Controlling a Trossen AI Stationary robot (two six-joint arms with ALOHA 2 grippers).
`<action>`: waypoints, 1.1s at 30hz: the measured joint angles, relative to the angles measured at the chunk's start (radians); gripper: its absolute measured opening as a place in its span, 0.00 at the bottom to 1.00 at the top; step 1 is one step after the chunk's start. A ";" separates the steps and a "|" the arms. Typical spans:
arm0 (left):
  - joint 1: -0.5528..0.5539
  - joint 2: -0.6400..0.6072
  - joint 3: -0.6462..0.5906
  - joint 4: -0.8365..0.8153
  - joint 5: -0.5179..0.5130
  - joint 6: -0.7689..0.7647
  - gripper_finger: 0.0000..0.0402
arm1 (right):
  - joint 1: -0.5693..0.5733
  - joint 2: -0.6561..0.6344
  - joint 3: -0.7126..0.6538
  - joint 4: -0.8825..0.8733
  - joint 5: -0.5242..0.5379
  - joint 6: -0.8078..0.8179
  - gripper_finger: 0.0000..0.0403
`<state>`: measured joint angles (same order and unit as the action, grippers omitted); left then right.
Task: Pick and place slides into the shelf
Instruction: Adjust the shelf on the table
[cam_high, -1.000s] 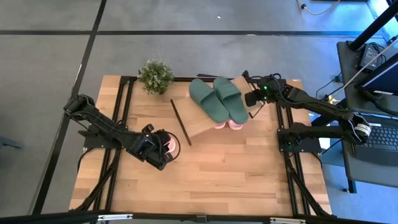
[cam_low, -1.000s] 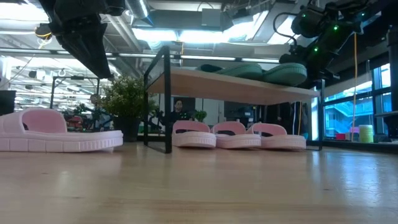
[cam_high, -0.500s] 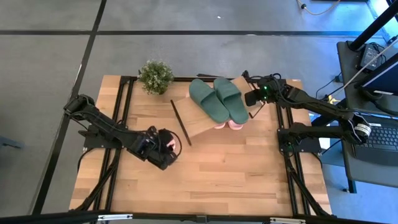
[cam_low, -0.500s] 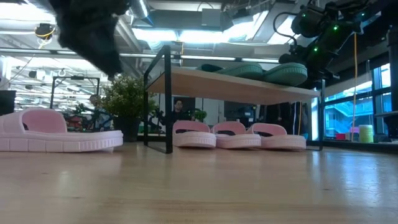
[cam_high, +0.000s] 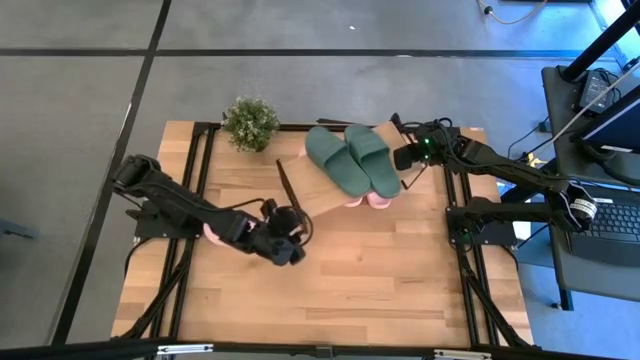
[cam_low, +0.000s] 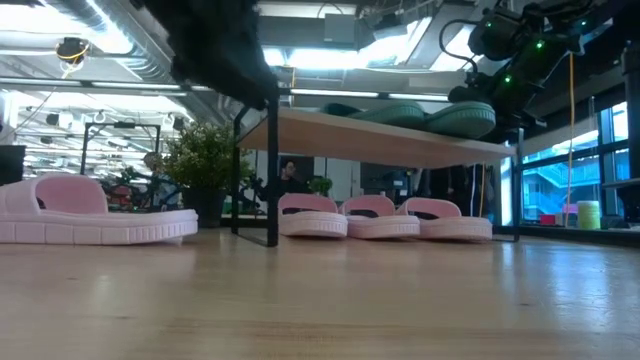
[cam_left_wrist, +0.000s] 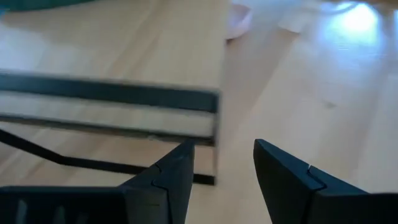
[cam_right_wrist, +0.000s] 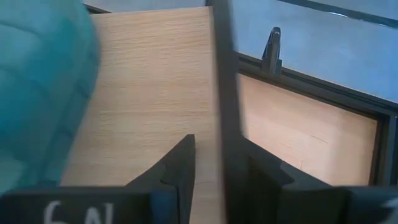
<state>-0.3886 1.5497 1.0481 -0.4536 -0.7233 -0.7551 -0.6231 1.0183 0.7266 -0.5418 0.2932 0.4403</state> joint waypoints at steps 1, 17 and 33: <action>0.012 0.010 0.000 0.001 -0.006 0.000 0.40 | 0.000 0.000 0.000 0.000 0.003 0.000 0.27; 0.035 0.061 -0.001 0.103 0.197 -0.004 0.40 | 0.000 -0.001 0.000 0.000 -0.029 0.000 0.27; 0.014 0.059 -0.001 0.066 0.269 -0.069 0.40 | 0.000 0.000 0.000 -0.003 -0.026 -0.002 0.27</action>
<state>-0.3744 1.6089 1.0470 -0.3876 -0.4547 -0.8245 -0.6231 1.0180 0.7269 -0.5451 0.2672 0.4381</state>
